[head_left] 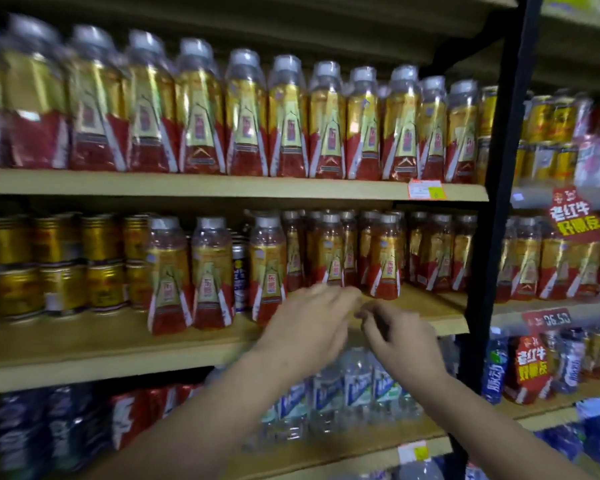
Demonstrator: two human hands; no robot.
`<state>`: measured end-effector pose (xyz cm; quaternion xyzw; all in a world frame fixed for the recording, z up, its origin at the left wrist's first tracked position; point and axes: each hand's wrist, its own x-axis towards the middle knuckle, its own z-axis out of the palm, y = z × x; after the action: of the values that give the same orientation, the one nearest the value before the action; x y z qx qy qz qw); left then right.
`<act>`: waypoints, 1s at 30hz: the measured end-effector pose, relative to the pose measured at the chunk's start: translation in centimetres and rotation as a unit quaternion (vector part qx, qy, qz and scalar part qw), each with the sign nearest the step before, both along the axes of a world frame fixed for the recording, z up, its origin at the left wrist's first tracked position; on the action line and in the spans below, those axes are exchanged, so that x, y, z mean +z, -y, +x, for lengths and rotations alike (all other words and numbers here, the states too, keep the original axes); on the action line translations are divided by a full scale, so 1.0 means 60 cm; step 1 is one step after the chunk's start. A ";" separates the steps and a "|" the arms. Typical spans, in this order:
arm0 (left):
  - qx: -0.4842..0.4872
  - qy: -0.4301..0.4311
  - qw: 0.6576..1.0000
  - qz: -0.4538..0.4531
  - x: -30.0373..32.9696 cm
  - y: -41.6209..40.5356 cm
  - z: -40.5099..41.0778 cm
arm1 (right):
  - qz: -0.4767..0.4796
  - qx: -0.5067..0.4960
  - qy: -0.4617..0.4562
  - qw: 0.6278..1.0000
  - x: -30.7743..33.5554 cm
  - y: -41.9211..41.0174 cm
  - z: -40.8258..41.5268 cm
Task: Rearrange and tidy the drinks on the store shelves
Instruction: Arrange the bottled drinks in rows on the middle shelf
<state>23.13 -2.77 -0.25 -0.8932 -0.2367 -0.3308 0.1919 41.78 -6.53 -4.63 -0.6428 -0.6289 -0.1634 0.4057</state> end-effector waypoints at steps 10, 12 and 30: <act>0.399 -0.117 0.908 0.045 0.145 -0.116 -0.228 | -0.060 0.214 -0.274 0.936 0.063 -0.161 -0.202; 0.393 -0.134 0.909 0.037 0.145 -0.126 -0.222 | -0.053 0.205 -0.310 0.927 0.053 -0.178 -0.211; 0.057 0.227 0.958 -0.169 0.075 -0.138 -0.049 | 0.039 0.030 -0.190 0.981 0.023 -0.118 0.014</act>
<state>20.20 5.54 4.23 -0.7991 -0.3767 -0.4685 -0.0018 42.64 0.55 -3.25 -0.6269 -0.5524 -0.0508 0.5471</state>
